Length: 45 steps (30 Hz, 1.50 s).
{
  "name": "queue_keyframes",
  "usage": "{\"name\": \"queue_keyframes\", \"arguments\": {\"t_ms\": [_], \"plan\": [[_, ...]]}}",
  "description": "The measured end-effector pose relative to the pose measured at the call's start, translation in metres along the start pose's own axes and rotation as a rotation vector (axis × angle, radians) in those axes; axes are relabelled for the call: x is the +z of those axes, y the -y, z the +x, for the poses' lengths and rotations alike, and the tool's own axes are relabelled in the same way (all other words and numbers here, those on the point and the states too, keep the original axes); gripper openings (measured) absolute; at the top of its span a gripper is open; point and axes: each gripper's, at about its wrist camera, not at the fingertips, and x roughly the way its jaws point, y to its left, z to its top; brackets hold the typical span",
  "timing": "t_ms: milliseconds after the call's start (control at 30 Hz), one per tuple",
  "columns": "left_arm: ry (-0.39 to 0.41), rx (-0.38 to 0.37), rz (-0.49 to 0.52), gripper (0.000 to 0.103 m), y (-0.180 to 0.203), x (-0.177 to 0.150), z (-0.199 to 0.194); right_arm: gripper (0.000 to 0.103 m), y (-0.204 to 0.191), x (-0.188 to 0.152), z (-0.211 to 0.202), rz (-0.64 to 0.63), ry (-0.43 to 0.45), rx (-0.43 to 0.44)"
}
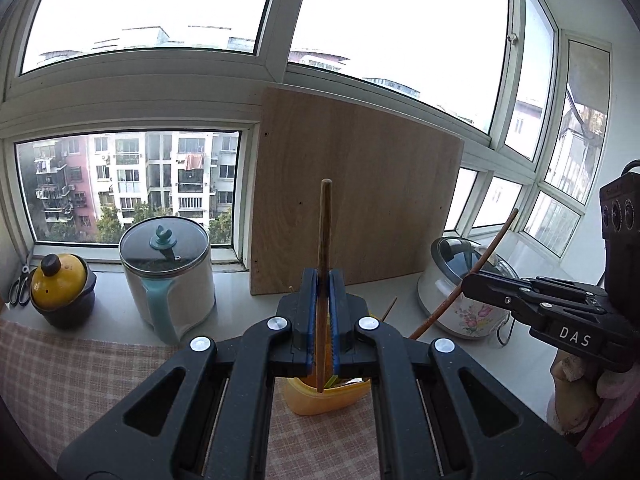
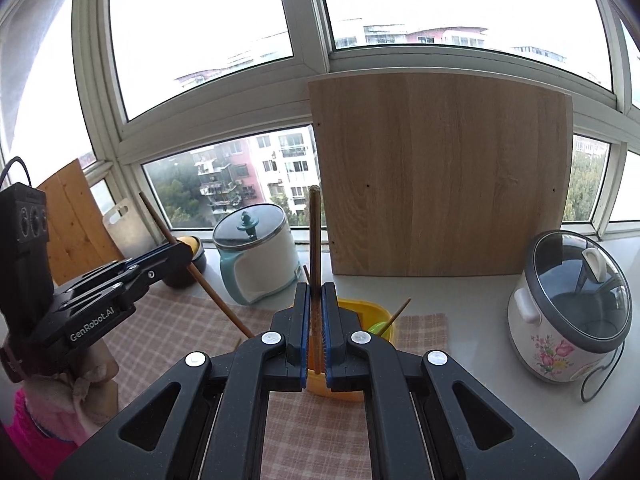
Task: Organize utensils
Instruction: 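Lift and carry the chopsticks upright with both tools over the yellow container, then lower the chopsticks into the container and open both grippers releasing them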
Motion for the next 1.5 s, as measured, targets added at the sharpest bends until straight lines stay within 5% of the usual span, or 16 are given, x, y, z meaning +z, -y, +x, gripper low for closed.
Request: {"name": "queue_keyframes", "arguments": {"t_ms": [833, 1500], "plan": [[-0.087, 0.038, -0.012, 0.003, -0.01, -0.007, 0.066, 0.004, 0.029, 0.01, 0.073, 0.002, -0.062, -0.057], [-0.128, 0.018, -0.025, 0.003, -0.014, -0.017, 0.077, 0.004, 0.043, -0.002, 0.108, 0.016, -0.142, -0.072]]}}
